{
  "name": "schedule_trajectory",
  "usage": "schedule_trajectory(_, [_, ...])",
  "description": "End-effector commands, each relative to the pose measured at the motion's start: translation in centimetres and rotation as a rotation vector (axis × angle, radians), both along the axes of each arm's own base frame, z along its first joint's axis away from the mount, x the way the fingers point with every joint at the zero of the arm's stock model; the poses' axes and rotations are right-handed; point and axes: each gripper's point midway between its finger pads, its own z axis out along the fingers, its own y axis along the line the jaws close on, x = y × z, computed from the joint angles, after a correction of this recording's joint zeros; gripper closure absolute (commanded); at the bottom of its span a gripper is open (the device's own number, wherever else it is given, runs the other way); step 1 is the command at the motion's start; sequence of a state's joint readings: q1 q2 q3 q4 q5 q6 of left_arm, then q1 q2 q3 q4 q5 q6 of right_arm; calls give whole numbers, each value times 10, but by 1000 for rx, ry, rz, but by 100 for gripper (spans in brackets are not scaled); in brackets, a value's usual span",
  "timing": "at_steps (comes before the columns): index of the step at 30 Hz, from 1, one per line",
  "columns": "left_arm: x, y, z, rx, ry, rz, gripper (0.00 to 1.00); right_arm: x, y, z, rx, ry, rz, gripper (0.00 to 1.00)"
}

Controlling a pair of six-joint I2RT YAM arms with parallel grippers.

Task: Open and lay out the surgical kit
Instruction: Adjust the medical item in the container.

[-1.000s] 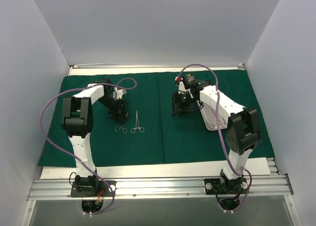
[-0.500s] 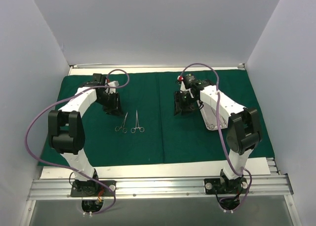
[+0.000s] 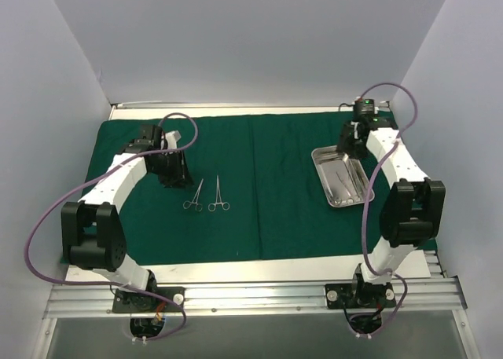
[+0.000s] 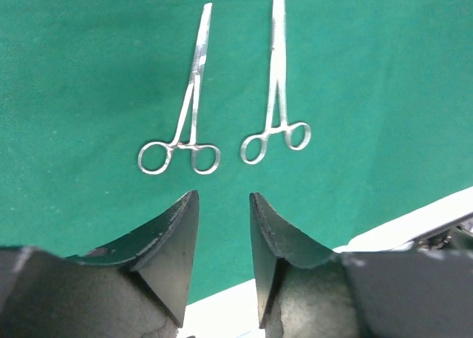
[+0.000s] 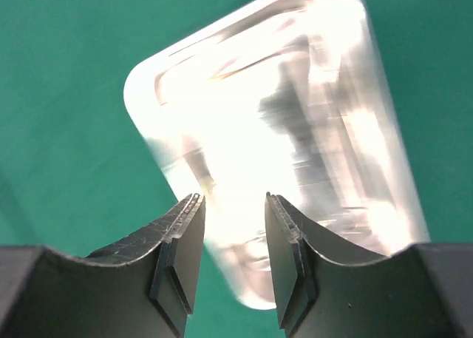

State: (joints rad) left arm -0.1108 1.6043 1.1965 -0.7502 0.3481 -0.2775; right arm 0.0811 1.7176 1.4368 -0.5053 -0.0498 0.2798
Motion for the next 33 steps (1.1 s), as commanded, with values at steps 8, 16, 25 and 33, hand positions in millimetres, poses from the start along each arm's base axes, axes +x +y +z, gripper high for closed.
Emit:
schedule_trajectory(8, [6, -31, 28, -108, -132, -82, 53, 15, -81, -37, -189, 109, -167, 59])
schedule_trajectory(16, [6, -34, 30, -103, -141, -108, 53, -38, -65, -57, -88, 309, -180, 63])
schedule_trajectory(25, [14, -33, 20, -81, -95, -123, 53, -107, -11, -54, 141, 422, -213, 97])
schedule_trajectory(33, [22, -35, 11, -81, -56, -138, 53, -139, -6, -86, 149, 528, -195, 100])
